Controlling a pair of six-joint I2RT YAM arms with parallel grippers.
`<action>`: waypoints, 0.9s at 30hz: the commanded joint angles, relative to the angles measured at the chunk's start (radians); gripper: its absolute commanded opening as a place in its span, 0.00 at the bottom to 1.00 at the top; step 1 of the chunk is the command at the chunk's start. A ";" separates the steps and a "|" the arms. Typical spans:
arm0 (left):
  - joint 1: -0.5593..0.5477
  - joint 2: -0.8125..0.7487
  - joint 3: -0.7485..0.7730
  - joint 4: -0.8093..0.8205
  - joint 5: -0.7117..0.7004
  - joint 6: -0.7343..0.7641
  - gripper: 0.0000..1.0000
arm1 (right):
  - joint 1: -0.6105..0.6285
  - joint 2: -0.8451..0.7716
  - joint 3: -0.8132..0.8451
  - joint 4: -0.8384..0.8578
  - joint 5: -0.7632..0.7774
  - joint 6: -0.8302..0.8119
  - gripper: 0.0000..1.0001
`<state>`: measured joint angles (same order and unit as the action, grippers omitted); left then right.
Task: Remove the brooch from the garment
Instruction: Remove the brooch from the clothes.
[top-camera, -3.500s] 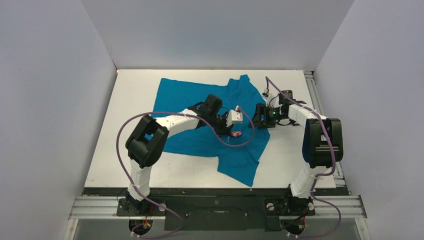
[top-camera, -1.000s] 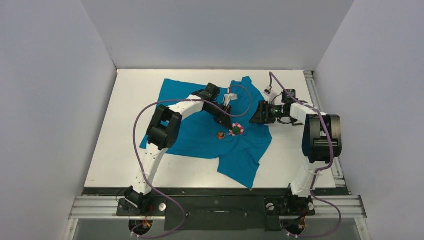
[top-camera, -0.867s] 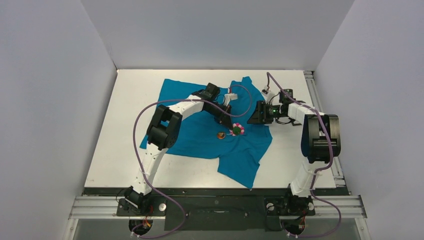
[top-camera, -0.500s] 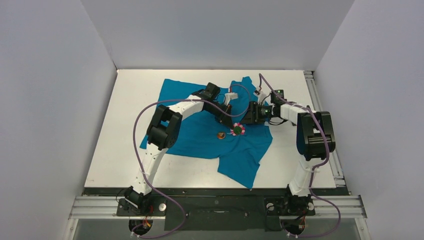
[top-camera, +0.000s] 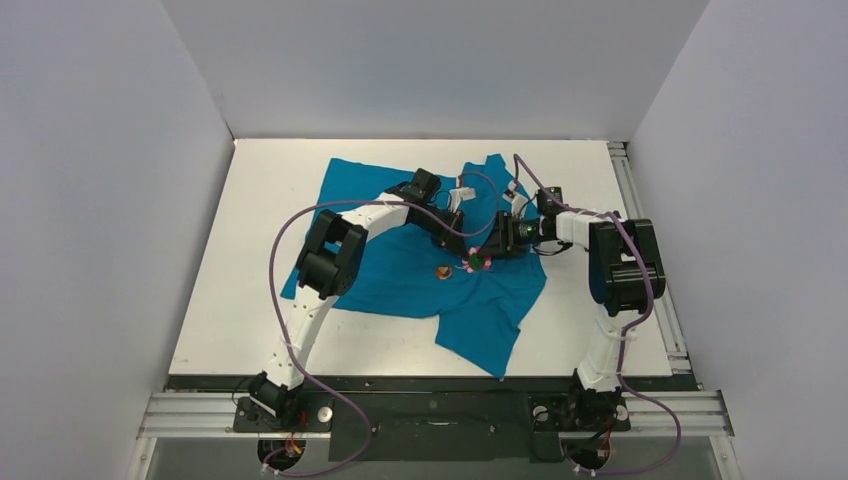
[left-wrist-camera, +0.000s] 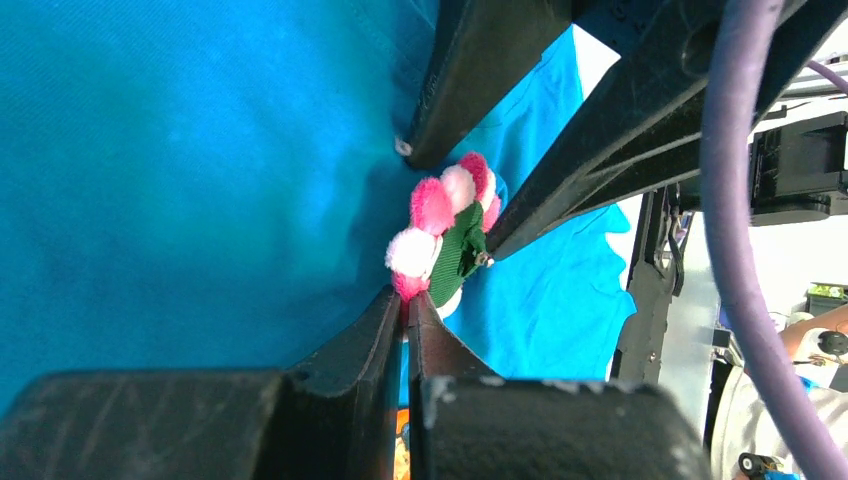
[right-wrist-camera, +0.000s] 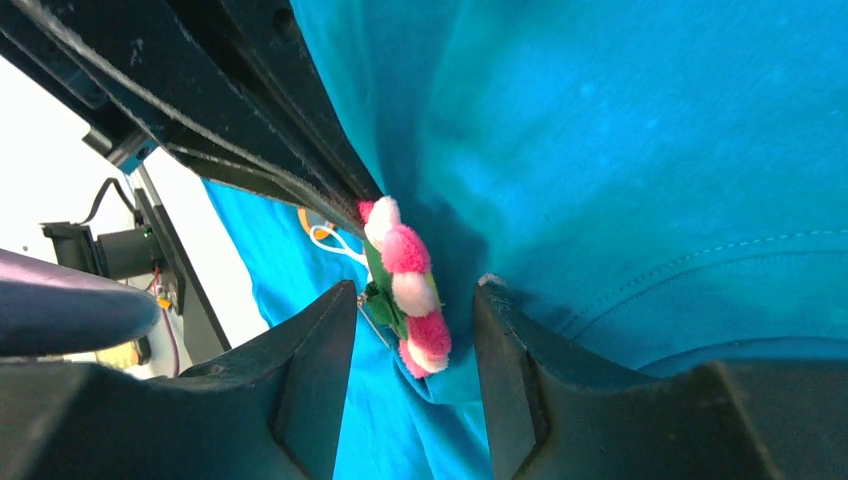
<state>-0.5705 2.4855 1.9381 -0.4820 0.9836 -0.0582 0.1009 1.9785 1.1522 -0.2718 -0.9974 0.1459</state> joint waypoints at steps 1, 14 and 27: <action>-0.006 0.011 0.031 0.057 0.039 -0.024 0.00 | 0.010 -0.022 -0.006 -0.028 -0.059 -0.065 0.42; -0.001 0.004 0.027 0.088 0.038 -0.054 0.02 | -0.007 -0.040 -0.011 -0.129 -0.076 -0.130 0.02; 0.046 -0.233 -0.396 0.715 -0.054 -0.452 0.54 | -0.039 -0.080 -0.116 0.082 -0.039 0.105 0.00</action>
<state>-0.5346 2.3718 1.6535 -0.0509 0.9783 -0.3771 0.0734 1.9652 1.0710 -0.3096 -1.0367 0.1616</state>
